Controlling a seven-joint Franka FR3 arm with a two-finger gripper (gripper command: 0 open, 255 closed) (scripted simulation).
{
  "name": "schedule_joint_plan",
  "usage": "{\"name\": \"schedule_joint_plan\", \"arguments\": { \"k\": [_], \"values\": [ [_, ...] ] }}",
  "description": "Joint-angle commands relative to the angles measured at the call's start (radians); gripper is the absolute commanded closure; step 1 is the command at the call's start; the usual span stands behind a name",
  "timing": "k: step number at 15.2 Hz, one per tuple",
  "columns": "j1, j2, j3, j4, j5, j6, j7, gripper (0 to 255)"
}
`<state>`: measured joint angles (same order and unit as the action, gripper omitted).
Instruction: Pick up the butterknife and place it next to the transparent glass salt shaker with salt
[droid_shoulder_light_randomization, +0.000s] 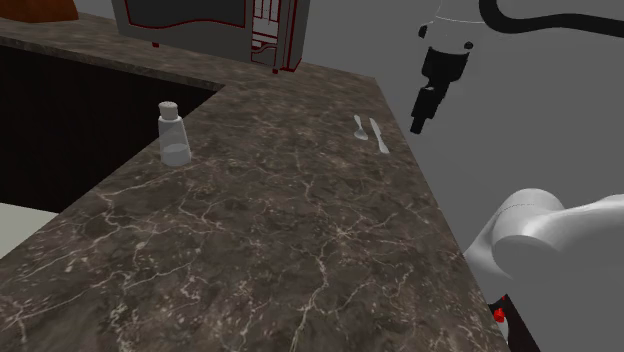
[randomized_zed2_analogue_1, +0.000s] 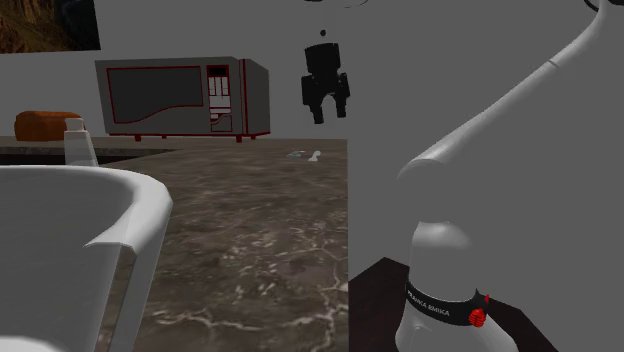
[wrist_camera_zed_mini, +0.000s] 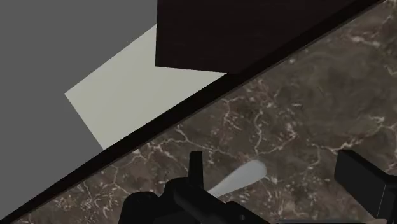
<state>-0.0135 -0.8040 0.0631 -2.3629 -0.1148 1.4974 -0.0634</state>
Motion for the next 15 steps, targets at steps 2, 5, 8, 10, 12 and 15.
{"name": "schedule_joint_plan", "arguments": {
  "k": [2,5,8,10,12,15],
  "values": [
    [-0.025,0.036,0.003,0.01,0.014,0.027,0.059,0],
    [-0.098,0.14,0.009,0.044,0.051,0.105,0.23,0],
    [-0.167,0.235,0.006,0.079,0.082,0.178,0.393,0],
    [-0.21,0.292,0.0,0.101,0.101,0.224,0.498,0],
    [-0.251,0.343,-0.009,0.12,0.119,0.269,0.6,0],
    [-0.279,0.377,-0.018,0.118,0.132,0.314,0.671,0]
  ]
}}
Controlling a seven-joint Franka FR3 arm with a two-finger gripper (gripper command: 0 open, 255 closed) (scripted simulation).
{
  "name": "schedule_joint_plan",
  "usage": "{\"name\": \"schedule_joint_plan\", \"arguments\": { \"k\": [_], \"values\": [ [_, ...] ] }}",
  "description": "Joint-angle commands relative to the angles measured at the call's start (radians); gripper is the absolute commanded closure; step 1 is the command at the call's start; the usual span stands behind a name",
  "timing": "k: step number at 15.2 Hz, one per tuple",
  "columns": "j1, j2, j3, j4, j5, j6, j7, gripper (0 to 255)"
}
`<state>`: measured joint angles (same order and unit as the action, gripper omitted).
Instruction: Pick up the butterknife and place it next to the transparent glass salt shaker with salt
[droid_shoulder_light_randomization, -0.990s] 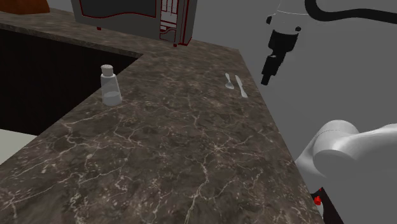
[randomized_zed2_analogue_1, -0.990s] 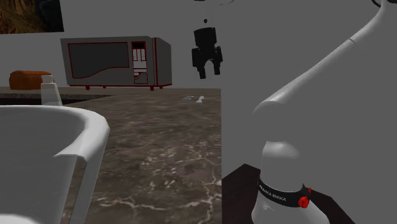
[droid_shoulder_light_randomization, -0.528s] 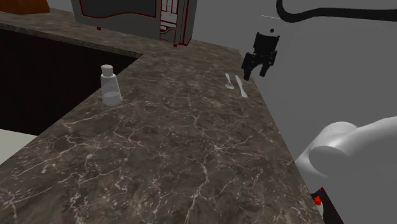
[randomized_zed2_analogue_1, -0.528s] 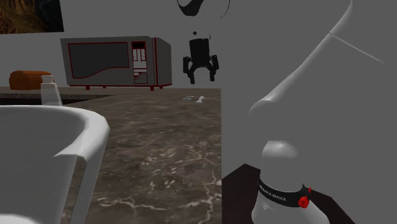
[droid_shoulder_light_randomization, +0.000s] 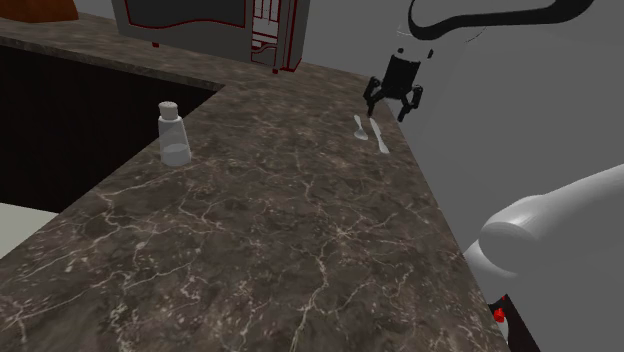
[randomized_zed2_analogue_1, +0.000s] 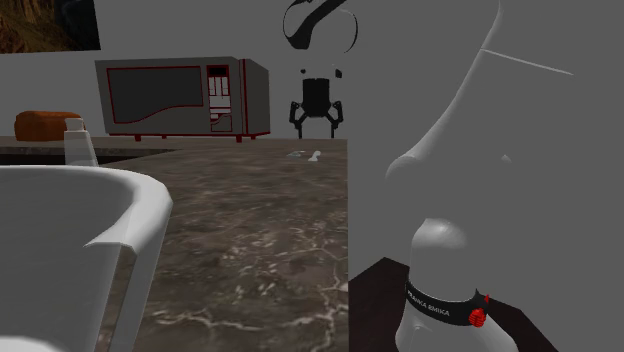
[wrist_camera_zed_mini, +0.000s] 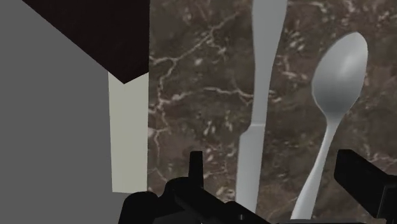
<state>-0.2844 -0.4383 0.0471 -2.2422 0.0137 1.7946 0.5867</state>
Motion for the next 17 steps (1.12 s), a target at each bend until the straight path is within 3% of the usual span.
{"name": "schedule_joint_plan", "arguments": {
  "k": [1,7,14,15,17],
  "values": [
    [-0.008,0.012,-0.002,-0.016,0.004,0.031,0.021,0],
    [-0.007,0.019,-0.001,-0.084,0.004,0.107,0.021,0],
    [-0.007,0.019,-0.001,-0.084,0.004,0.107,0.021,0],
    [-0.007,0.019,-0.001,-0.084,0.004,0.107,0.021,255],
    [-0.007,0.019,-0.001,-0.084,0.004,0.107,0.021,255]
  ]
}}
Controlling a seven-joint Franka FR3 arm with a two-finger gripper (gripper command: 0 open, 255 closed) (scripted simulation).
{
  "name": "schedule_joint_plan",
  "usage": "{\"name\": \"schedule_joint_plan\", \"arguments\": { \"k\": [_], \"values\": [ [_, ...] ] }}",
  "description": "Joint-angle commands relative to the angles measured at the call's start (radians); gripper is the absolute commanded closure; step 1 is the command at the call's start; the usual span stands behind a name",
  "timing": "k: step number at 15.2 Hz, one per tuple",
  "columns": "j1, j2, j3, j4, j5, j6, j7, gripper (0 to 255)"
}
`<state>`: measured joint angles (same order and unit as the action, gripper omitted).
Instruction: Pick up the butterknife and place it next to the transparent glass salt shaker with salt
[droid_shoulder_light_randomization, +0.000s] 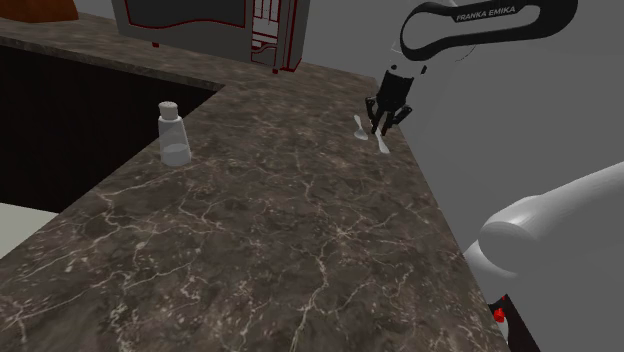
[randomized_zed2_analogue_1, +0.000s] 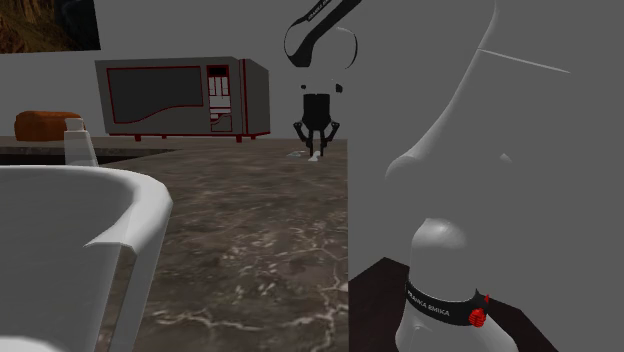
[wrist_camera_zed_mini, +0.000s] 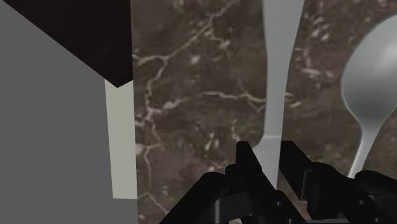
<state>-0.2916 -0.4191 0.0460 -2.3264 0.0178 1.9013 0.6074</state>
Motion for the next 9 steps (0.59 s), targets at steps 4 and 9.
{"name": "schedule_joint_plan", "arguments": {
  "k": [4,9],
  "values": [
    [0.0,0.0,0.0,0.0,0.0,0.0,0.0,255],
    [0.0,-0.004,0.0,0.023,0.0,-0.027,0.0,255]
  ]
}}
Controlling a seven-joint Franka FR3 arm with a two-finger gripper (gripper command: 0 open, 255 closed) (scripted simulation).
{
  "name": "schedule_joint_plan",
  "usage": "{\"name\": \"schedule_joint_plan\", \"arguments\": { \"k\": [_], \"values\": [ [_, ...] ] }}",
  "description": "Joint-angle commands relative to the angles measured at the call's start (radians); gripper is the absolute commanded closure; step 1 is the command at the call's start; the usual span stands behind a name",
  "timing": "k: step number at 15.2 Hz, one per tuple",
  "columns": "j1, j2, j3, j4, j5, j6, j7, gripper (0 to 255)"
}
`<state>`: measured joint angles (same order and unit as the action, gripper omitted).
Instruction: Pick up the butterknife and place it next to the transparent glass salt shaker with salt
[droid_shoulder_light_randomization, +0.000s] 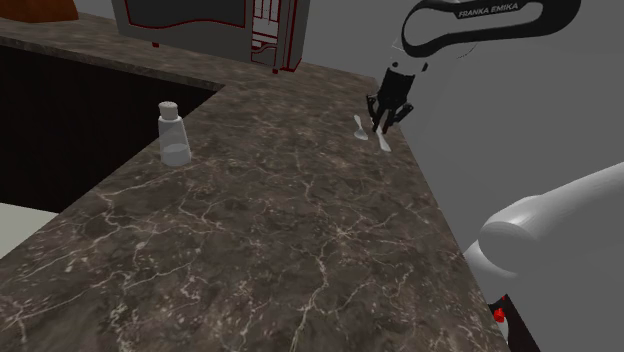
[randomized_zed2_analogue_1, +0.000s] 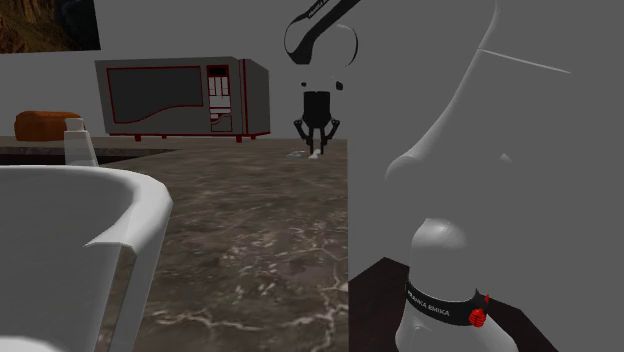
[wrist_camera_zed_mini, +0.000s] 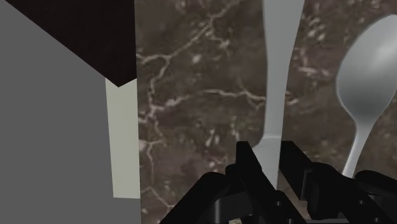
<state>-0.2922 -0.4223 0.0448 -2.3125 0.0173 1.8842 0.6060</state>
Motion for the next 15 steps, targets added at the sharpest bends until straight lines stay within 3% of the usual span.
{"name": "schedule_joint_plan", "arguments": {
  "k": [1,15],
  "values": [
    [0.0,-0.002,0.001,0.022,0.0,-0.024,0.001,255],
    [-0.001,0.0,-0.002,0.212,-0.001,-0.212,0.002,255]
  ]
}}
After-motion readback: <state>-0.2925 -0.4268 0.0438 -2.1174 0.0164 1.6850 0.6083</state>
